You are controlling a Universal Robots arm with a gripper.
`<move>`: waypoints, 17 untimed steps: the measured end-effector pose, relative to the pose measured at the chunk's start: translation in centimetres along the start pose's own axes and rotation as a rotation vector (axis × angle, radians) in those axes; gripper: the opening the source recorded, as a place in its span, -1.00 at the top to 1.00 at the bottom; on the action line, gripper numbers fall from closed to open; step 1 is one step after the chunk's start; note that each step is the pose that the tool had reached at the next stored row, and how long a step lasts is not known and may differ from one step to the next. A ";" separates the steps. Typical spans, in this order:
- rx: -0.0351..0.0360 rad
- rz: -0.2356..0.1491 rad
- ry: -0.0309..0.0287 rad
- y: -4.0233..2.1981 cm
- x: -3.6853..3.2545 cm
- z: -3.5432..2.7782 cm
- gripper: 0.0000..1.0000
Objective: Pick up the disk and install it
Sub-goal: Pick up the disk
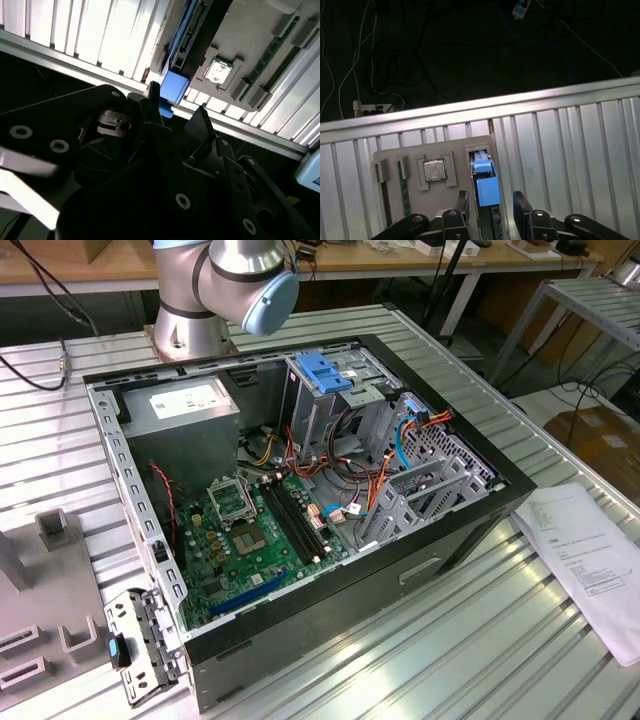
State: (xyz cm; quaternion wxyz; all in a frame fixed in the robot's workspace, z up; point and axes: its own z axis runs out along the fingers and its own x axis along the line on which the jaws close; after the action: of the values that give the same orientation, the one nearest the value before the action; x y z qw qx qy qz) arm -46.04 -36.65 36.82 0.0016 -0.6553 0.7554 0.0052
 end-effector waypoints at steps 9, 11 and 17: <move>0.0047 -0.041 -0.0005 -0.05 0.31 1.15 -0.11; 0.0053 -0.047 -0.0005 -0.05 0.31 1.41 -0.11; 0.0062 -0.070 -0.0006 -0.06 0.32 2.51 -0.11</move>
State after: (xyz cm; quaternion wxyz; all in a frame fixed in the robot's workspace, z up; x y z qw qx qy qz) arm -46.03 -36.95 34.31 0.0040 -0.6812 0.7321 0.0030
